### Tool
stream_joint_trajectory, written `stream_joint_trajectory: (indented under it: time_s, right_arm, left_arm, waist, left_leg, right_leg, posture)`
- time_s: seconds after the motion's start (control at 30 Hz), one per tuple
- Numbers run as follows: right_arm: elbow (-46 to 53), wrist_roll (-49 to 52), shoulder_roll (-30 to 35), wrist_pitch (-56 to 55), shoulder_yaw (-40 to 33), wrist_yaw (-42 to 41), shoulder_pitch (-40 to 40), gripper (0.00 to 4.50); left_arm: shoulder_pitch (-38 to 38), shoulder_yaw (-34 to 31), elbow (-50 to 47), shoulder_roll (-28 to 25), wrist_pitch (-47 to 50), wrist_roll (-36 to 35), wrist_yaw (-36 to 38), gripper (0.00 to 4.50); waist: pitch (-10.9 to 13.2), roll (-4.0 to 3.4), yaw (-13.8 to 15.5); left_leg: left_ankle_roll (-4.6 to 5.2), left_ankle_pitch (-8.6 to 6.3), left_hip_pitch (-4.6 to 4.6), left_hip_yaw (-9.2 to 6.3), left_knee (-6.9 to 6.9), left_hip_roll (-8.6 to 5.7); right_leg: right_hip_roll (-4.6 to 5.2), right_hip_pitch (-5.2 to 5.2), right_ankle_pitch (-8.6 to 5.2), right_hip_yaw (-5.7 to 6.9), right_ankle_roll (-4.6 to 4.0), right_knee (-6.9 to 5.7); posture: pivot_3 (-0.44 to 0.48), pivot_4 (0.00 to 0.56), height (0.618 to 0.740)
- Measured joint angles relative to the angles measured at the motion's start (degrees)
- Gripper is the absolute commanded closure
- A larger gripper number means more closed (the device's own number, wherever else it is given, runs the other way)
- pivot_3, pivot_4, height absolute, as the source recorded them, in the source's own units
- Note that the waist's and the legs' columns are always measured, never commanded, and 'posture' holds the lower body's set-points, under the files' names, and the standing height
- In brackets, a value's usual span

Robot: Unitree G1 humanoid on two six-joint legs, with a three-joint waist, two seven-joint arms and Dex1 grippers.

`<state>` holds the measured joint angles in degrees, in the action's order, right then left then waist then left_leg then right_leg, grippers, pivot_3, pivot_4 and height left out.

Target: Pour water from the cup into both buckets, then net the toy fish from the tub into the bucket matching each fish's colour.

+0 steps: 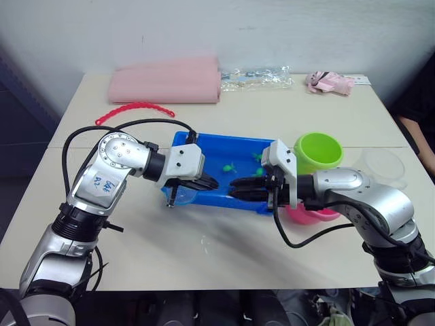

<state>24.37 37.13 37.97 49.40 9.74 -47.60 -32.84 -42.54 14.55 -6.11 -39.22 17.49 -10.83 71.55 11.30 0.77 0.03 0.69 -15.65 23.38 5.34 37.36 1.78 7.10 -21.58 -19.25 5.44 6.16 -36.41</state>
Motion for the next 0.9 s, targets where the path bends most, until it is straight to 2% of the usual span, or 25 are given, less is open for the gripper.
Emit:
stream_joint_trajectory:
  time_s: [0.1,0.2,0.27,0.37,0.4,0.43,0.47,0.53,0.57,0.63,0.73,0.9]
  right_arm:
    - [-0.10,-0.70,-0.32,-0.70,0.00,-0.23,0.32,4.47]
    - [-0.27,-1.30,-0.41,-1.66,0.00,-0.82,0.39,4.50]
    - [-0.61,-1.90,-0.33,-2.75,-0.10,-1.55,0.38,4.50]
    - [-1.44,-2.59,1.42,-4.74,-0.90,-3.60,0.31,4.50]
    - [-2.02,-3.03,2.73,-5.52,-1.76,-4.31,0.31,4.50]
    - [-2.36,-3.32,3.55,-5.87,-2.78,-4.69,0.31,4.50]
    - [-2.65,-3.89,5.03,-7.28,-3.56,-5.93,0.31,4.50]
    - [-3.61,-4.84,7.71,-9.49,-4.09,-7.85,0.42,4.50]
    - [-5.04,-6.00,11.00,-11.81,-5.19,-9.90,1.10,4.50]
    - [-8.68,-8.39,15.11,-14.05,-8.27,-11.46,2.09,4.50]
    - [-14.33,-14.01,19.46,-22.74,-8.64,-15.35,2.08,4.50]
    - [-22.07,-21.26,20.75,-33.70,-7.15,-18.78,1.12,4.50]
  left_arm:
    - [0.28,-0.09,0.00,0.00,0.05,-0.06,-0.20,4.50]
    - [0.97,-1.33,-0.09,0.26,1.04,-1.73,-0.34,3.49]
    - [1.71,-4.80,-0.18,2.01,1.57,-5.58,-1.05,2.56]
    - [2.30,-13.66,0.20,3.32,1.75,-13.55,-2.44,1.23]
    - [2.30,-17.31,0.32,2.93,2.84,-16.23,-3.11,0.92]
    - [2.30,-19.92,0.33,2.43,3.80,-18.08,-3.44,0.33]
    - [2.72,-22.32,0.35,1.12,4.97,-19.93,-3.48,0.03]
    - [4.35,-24.19,1.02,-1.32,4.91,-20.46,-2.89,0.03]
    - [7.04,-25.85,2.47,-4.28,4.21,-20.42,-1.81,0.03]
    - [10.43,-28.90,5.47,-7.00,3.48,-20.11,-1.09,0.03]
    - [17.03,-30.68,7.60,-7.75,-1.50,-18.39,-0.77,0.03]
    - [26.08,-30.11,7.64,-5.86,-6.04,-17.19,-0.62,0.03]
  waist:
    - [0.00,0.00,0.00]
    - [0.00,0.00,-0.05]
    - [0.00,0.00,-0.08]
    - [0.00,0.00,-0.21]
    - [0.00,0.00,-0.23]
    - [0.00,0.00,-0.20]
    - [0.00,0.00,-0.16]
    - [0.00,0.00,-0.19]
    - [0.01,-0.01,-0.27]
    - [0.02,0.01,-0.21]
    - [0.02,0.01,-0.27]
    - [0.02,0.01,-0.27]
  left_leg:
    - [0.00,0.00,0.00,0.00,0.00,0.00]
    - [0.00,0.00,0.00,0.00,0.01,0.00]
    - [0.00,0.00,0.00,-0.02,0.02,0.01]
    - [0.00,0.00,0.00,-0.01,0.04,0.02]
    - [0.00,0.00,-0.01,-0.01,0.04,0.02]
    - [0.00,0.00,-0.03,-0.01,0.03,0.01]
    - [0.00,0.00,-0.05,0.00,0.03,-0.01]
    - [0.00,0.00,-0.06,0.04,0.02,-0.03]
    - [0.00,0.00,-0.10,0.12,-0.04,-0.04]
    - [0.01,-0.01,-0.11,0.14,-0.05,-0.01]
    - [0.02,-0.01,-0.16,0.20,-0.06,-0.02]
    - [0.02,-0.01,-0.14,0.23,-0.05,-0.01]
  right_leg:
    - [0.00,0.00,0.00,-0.01,0.00,-0.01]
    - [0.00,-0.01,0.00,-0.02,0.00,-0.02]
    - [0.00,-0.01,0.00,-0.01,0.00,-0.02]
    - [0.02,-0.01,0.00,-0.03,0.00,-0.04]
    - [0.02,-0.01,0.00,-0.02,0.00,-0.05]
    - [0.03,0.00,0.00,-0.02,0.00,-0.05]
    - [0.04,0.01,0.00,-0.03,0.00,-0.05]
    - [0.04,0.01,0.00,-0.03,0.00,-0.04]
    - [0.05,-0.01,0.00,-0.11,0.00,-0.03]
    - [0.02,-0.01,0.00,-0.10,0.01,0.00]
    - [0.06,-0.01,0.00,-0.16,0.01,0.00]
    - [0.11,-0.06,0.00,-0.19,0.01,0.01]
  posture:
    - [0.000,0.150,0.740]
    - [0.000,0.150,0.740]
    - [0.000,0.150,0.740]
    - [0.000,0.150,0.740]
    - [0.000,0.150,0.740]
    - [0.000,0.150,0.740]
    - [0.000,0.150,0.740]
    - [0.000,0.150,0.740]
    - [0.000,0.150,0.740]
    - [0.000,0.150,0.740]
    - [0.000,0.150,0.740]
    - [0.000,0.150,0.740]
